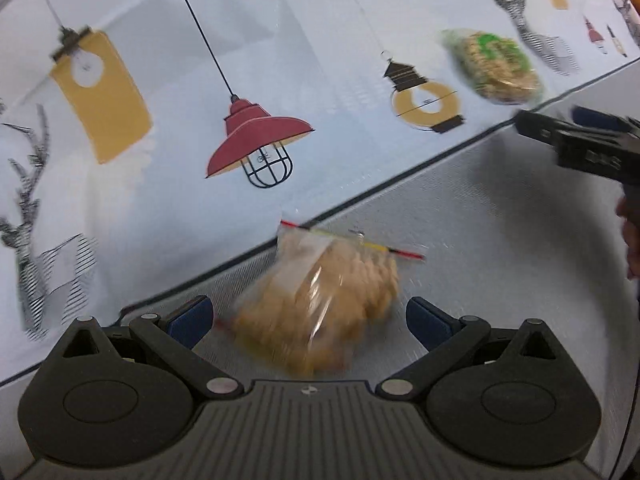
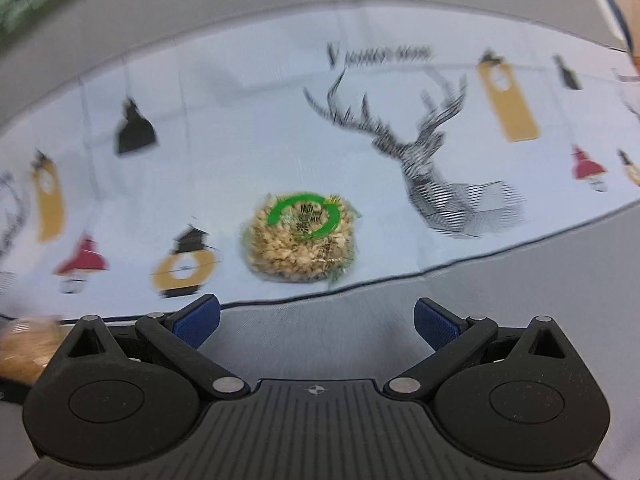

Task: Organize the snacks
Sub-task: 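Grasp the clear cracker bag with the left tool while the right tool grasps the nut cake bag, then carry the cracker bag and nut cake bag over the box with both tools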

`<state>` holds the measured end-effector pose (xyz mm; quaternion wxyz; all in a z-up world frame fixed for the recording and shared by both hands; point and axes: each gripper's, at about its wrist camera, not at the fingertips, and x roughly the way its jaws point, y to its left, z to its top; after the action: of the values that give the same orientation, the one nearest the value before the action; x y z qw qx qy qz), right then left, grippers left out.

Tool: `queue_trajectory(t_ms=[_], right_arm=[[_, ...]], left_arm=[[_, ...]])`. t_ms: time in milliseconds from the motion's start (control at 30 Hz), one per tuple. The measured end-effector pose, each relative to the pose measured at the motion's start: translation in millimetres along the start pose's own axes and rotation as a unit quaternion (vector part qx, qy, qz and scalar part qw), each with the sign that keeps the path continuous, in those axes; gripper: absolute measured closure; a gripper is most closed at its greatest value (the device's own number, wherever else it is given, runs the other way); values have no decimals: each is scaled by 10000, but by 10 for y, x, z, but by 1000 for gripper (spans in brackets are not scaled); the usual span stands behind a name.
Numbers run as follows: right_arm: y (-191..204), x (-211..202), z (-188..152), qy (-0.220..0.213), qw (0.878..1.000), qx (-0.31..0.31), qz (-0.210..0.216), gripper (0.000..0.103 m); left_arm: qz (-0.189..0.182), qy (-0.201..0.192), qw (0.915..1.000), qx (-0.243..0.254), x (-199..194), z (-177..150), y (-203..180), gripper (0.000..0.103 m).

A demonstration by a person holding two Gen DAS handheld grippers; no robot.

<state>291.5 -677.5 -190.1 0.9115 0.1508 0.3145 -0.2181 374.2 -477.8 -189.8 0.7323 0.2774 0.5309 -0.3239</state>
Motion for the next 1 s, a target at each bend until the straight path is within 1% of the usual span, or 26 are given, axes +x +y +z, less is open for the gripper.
queue_trajectory(t_ms=[67, 100, 133, 167, 233, 400, 433, 467, 500, 533, 600, 667, 733, 800, 867, 1000], right_arm=[[63, 287, 50, 119, 9998, -84, 106, 0], [101, 421, 74, 183, 9997, -138, 112, 0], [157, 525, 88, 24, 9995, -296, -55, 0], [196, 583, 93, -133, 9988, -448, -131, 1], [202, 680, 120, -322, 9987, -389, -84, 1], [184, 747, 168, -407, 9985, -345, -75, 1], [180, 746, 170, -417, 9985, -351, -66, 1], [179, 738, 174, -420, 9984, -372, -54, 10], [163, 695, 159, -491, 9981, -373, -80, 22], [150, 632, 143, -572, 9976, -390, -86, 22], [123, 543, 109, -493, 9980, -367, -137, 22], [67, 414, 49, -478, 9984, -244, -194, 22], [-22, 189, -39, -479, 9987, -59, -175, 22], [-115, -121, -158, -531, 9985, 82, -86, 22], [-158, -449, -264, -546, 9984, 157, -69, 22], [-124, -1246, -462, -772, 9957, 499, 87, 22]], left_arm=[[-136, 121, 9998, 12, 149, 71, 19, 0], [-121, 91, 9999, 25, 174, 99, 12, 0], [-120, -43, 9999, 59, 164, 124, 3, 0], [-117, -83, 9998, 152, 172, 159, -13, 0], [-143, -76, 9997, 194, 197, 188, -13, 0], [-160, -95, 9996, 192, 180, 153, 28, 0], [-106, -49, 9999, 119, 152, 137, 49, 9], [-85, -43, 9999, -80, 85, 125, 73, 35], [-100, -71, 9995, -298, -9, 115, 96, 37], [-138, -87, 9989, -437, -83, 106, 105, 40], [-236, -224, 9976, -616, -271, 23, 133, 41], [-156, -262, 9977, -603, -421, -86, 103, 41], [-70, -344, 9976, -596, -598, -250, 61, 41], [-34, -389, 9969, -683, -765, -405, 10, 41], [-63, -453, 9955, -829, -1001, -635, -5, 41], [-249, -640, 9910, -1146, -1548, -1087, -94, 41]])
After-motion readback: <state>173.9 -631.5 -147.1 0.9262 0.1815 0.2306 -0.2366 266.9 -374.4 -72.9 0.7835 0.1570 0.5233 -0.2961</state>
